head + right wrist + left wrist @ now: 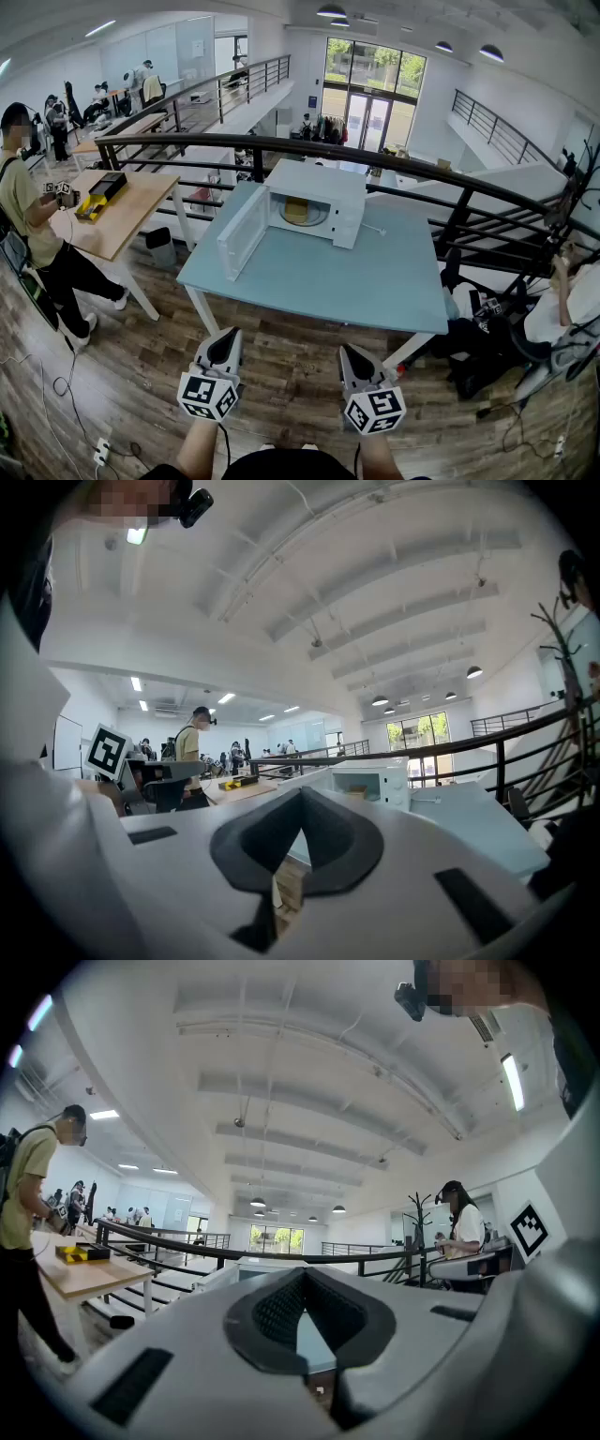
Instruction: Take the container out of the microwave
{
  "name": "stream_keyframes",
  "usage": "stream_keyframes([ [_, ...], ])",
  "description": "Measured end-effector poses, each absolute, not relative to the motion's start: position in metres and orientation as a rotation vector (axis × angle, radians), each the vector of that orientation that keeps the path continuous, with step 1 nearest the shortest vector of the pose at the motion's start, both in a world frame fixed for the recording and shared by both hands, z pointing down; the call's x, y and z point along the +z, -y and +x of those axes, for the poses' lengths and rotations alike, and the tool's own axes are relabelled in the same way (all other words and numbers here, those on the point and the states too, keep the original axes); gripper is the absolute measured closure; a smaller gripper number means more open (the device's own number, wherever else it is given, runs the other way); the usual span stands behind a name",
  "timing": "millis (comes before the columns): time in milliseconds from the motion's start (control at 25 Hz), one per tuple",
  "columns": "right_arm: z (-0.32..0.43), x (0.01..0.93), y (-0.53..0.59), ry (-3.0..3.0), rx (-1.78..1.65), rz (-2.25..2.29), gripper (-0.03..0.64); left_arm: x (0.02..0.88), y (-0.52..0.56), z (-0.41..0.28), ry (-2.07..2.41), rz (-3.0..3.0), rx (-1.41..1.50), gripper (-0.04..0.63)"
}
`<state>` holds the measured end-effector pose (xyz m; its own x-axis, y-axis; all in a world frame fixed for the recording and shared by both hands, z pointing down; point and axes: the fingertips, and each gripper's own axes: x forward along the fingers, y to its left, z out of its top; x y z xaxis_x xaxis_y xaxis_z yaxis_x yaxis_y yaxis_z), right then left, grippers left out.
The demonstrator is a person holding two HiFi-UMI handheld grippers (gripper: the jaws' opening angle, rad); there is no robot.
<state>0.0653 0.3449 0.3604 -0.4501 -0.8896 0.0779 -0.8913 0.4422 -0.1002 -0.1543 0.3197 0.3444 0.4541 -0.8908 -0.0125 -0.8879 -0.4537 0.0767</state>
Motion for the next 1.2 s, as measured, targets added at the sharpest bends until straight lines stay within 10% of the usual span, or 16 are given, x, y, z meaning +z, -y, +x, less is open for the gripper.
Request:
stream_keyframes([
  [1200, -0.005, 0.371, -0.353, 2.711, 0.294, 1.678, 0.609, 0.359, -0.319, -0.231, 1.51, 2.646, -0.138, 0.588],
])
